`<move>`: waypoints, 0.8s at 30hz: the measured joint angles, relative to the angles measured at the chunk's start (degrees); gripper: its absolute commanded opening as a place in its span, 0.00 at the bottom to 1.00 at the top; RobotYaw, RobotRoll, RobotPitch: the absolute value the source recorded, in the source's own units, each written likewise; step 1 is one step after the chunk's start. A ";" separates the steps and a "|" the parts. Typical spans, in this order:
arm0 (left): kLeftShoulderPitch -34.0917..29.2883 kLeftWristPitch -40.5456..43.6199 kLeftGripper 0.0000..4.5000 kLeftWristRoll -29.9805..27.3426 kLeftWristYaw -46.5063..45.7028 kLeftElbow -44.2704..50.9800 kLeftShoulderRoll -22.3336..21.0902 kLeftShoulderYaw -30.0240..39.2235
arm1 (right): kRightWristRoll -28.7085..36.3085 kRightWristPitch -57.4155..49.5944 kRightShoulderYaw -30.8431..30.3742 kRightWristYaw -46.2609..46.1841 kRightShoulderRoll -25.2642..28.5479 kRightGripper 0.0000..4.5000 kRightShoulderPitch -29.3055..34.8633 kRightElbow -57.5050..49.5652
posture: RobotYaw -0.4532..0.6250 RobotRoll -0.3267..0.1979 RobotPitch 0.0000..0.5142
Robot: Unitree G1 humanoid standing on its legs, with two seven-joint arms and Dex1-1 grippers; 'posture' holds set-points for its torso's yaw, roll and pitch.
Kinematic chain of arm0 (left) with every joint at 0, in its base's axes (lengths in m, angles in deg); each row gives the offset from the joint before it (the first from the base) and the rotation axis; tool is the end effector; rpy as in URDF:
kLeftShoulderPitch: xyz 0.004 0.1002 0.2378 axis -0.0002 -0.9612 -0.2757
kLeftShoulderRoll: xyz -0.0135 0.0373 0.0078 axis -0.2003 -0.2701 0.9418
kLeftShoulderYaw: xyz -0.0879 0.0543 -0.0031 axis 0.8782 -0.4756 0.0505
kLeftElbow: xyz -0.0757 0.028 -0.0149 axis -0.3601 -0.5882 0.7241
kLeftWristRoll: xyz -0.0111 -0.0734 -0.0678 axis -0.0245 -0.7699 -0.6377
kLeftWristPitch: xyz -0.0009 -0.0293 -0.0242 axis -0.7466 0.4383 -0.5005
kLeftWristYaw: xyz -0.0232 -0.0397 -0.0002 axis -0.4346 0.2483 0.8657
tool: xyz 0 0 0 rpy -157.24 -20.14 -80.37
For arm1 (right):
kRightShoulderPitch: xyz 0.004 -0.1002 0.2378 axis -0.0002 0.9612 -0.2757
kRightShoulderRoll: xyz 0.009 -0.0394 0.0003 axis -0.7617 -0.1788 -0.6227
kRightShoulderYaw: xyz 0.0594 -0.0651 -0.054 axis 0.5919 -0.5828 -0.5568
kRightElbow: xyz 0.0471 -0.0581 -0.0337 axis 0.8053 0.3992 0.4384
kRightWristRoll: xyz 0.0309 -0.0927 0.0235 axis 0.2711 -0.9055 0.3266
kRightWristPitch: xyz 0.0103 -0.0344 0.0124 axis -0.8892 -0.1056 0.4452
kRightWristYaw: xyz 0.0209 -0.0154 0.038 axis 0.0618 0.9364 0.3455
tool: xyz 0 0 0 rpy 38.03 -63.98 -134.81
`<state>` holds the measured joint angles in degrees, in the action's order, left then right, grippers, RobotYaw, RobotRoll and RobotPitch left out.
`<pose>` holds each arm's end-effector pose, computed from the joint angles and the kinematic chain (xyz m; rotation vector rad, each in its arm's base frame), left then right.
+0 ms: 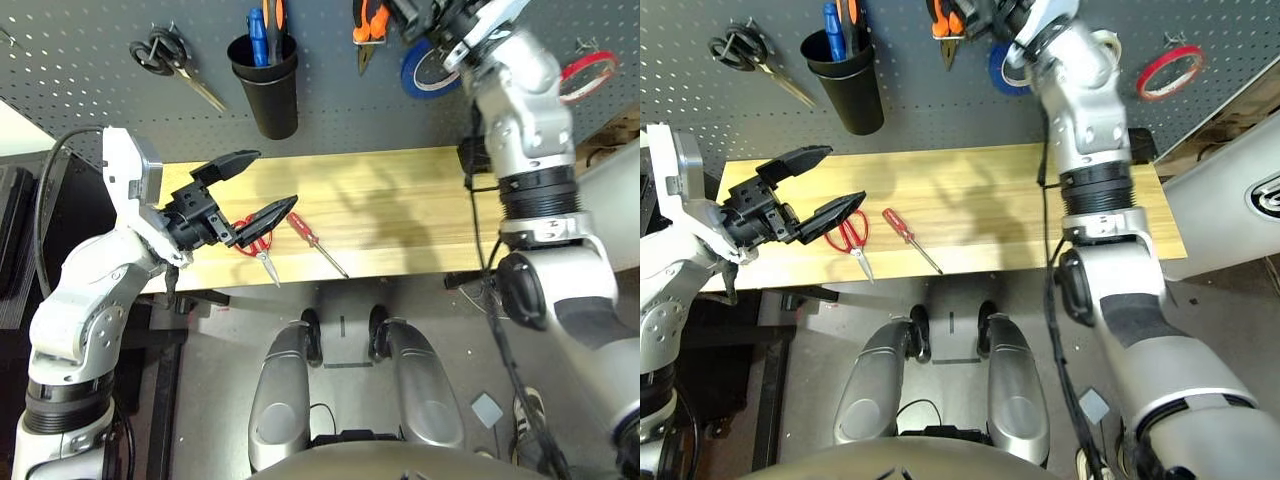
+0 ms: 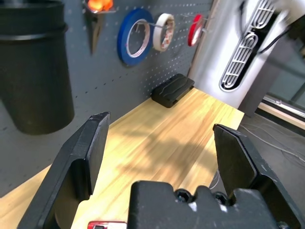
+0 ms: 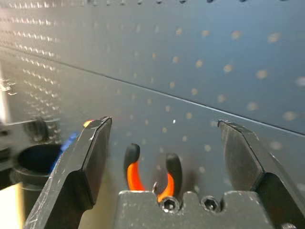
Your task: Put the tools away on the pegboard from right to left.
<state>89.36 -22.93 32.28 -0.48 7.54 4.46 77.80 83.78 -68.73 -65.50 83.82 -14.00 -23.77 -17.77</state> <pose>0.2099 0.2370 0.1919 0.1763 -0.2002 -0.8965 0.3134 -0.1863 0.3208 -0.0748 -0.5487 0.8154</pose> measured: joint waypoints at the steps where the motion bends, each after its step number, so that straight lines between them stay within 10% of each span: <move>1: -0.01 -0.03 1.00 0.22 0.33 -0.16 -0.07 -0.24 | 1.80 -3.99 0.04 1.50 1.73 0.99 0.19 -1.60 | 0.40 0.62 0.56; 13: -3.41 -4.84 1.00 7.94 1.58 -6.86 0.29 -2.96 | 1.50 -25.46 -13.52 8.77 11.58 0.99 19.01 -15.96 | 0.40 0.62 0.52; 24: -8.93 -5.19 1.00 12.46 3.86 -8.75 -3.61 -4.02 | -6.94 -33.65 -27.21 -0.30 -4.93 0.99 22.40 -10.07 | 0.45 0.62 0.55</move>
<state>80.43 -28.12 44.74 3.39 -1.22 0.84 73.77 76.84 -102.38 -92.72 83.52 -18.93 -1.37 -27.84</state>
